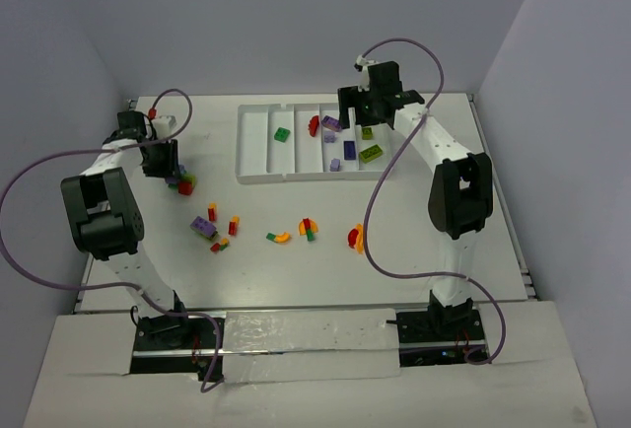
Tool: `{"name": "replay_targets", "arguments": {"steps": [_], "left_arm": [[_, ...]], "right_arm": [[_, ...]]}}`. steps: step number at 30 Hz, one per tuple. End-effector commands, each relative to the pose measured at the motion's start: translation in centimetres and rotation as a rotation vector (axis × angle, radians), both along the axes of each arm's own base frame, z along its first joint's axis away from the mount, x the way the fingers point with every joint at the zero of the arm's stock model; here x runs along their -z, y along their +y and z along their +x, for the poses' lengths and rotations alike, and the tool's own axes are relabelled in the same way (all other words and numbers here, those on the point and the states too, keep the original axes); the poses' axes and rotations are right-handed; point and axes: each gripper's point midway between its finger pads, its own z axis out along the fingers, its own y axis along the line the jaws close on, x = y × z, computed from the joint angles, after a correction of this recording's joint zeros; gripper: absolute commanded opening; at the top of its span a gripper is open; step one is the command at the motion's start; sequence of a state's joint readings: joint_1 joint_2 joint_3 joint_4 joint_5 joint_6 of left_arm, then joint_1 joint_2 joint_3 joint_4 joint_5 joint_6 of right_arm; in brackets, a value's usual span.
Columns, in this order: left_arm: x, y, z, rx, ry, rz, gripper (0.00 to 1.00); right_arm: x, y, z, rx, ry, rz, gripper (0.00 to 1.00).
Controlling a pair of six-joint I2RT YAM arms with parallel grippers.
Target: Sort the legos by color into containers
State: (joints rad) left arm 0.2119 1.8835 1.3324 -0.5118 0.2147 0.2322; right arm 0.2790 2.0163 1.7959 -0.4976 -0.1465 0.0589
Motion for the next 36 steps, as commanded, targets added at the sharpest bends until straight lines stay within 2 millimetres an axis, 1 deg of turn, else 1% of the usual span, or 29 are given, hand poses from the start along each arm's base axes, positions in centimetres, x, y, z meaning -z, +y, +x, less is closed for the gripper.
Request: {"name": "replay_targets", "arguments": {"steps": [1,2,3,5,7,10,11,13,14,16,17,18,19,20,21,22,23,24,25,27,28,31,33,36], "left_arm": [[-3.7,-0.5,1.3,0.045,-0.09,-0.003,0.15],[-4.7,-0.7,1.4,0.051,-0.116,-0.008,0.06],[-5.6,-0.9,1.6,0.053,-0.144,-0.014,0.0],[-7.2,-1.3,1.9,0.049,-0.199,-0.034,0.0],[-9.3,-2.2,2.5,0.059,-0.274,-0.073,0.0],[-13.0,-4.4,2.8,0.083,-0.363,-0.145,0.0],[-13.7,-4.9,3.0,0.097,-0.378,-0.158,0.0],[-15.7,-7.5,2.6,0.157,-0.409,-0.224,0.0],[-16.2,-9.0,2.3,0.204,-0.415,-0.269,0.0],[-17.6,-12.3,1.2,0.301,-0.429,-0.378,0.0],[-18.5,-14.6,0.2,0.371,-0.433,-0.465,0.0],[-19.1,-16.4,-0.7,0.427,-0.437,-0.532,0.0],[-19.4,-17.5,-1.2,0.439,-0.435,-0.573,0.0],[-20.1,-19.1,-2.1,0.486,-0.439,-0.641,0.0],[-20.9,-21.3,-3.3,0.535,-0.447,-0.714,0.0],[-20.9,-23.0,-4.7,0.576,-0.43,-0.776,0.0],[-21.3,-24.4,-5.8,0.609,-0.417,-0.834,0.0],[-22.2,-25.9,-6.9,0.639,-0.409,-0.891,0.0],[-22.8,-26.9,-7.7,0.68,-0.419,-0.918,0.0],[-23.6,-28.8,-9.2,0.707,-0.384,-0.999,0.0],[-24.0,-29.3,-9.7,0.717,-0.377,-1.031,0.0],[-24.2,-30.7,-10.9,0.741,-0.351,-1.086,0.0],[-24.2,-31.2,-11.6,0.756,-0.337,-1.112,0.0],[-24.0,-31.7,-12.3,0.765,-0.318,-1.142,0.0]], "right_arm": [[-2.6,0.7,-0.8,-0.032,-0.04,0.028,0.95],[-2.7,0.8,-1.0,-0.042,-0.04,0.037,0.95],[-2.9,1.0,-1.2,-0.052,-0.043,0.046,0.95],[-3.1,1.5,-1.6,-0.075,-0.044,0.065,0.95],[-3.5,2.5,-2.4,-0.128,-0.04,0.104,0.94],[-4.0,3.6,-3.6,-0.199,-0.038,0.149,0.94],[-4.2,3.7,-3.8,-0.208,-0.041,0.155,0.94],[-5.1,4.7,-4.9,-0.274,-0.04,0.201,0.94],[-5.6,5.0,-5.3,-0.298,-0.043,0.219,0.94],[-6.3,6.1,-6.4,-0.364,-0.035,0.275,0.94],[-7.3,7.0,-7.4,-0.421,-0.035,0.328,0.94],[-8.3,7.6,-8.3,-0.464,-0.036,0.372,0.94],[-8.7,8.2,-9.0,-0.501,-0.026,0.412,0.94],[-9.2,8.7,-9.7,-0.532,-0.019,0.449,0.94],[-10.1,9.5,-10.9,-0.583,-0.008,0.509,0.93],[-10.6,10.1,-12.0,-0.621,0.008,0.552,0.93],[-10.9,10.6,-12.9,-0.651,0.026,0.587,0.92],[-11.3,11.2,-13.9,-0.683,0.046,0.624,0.92],[-11.6,11.7,-14.6,-0.713,0.057,0.647,0.92],[-11.9,12.8,-16.4,-0.77,0.087,0.682,0.91],[-12.0,13.1,-17.1,-0.795,0.098,0.698,0.91],[-12.0,14.4,-19.0,-0.846,0.119,0.713,0.91],[-11.4,14.8,-19.7,-0.865,0.138,0.696,0.91],[-10.7,15.3,-20.5,-0.896,0.17,0.692,0.87]]}}
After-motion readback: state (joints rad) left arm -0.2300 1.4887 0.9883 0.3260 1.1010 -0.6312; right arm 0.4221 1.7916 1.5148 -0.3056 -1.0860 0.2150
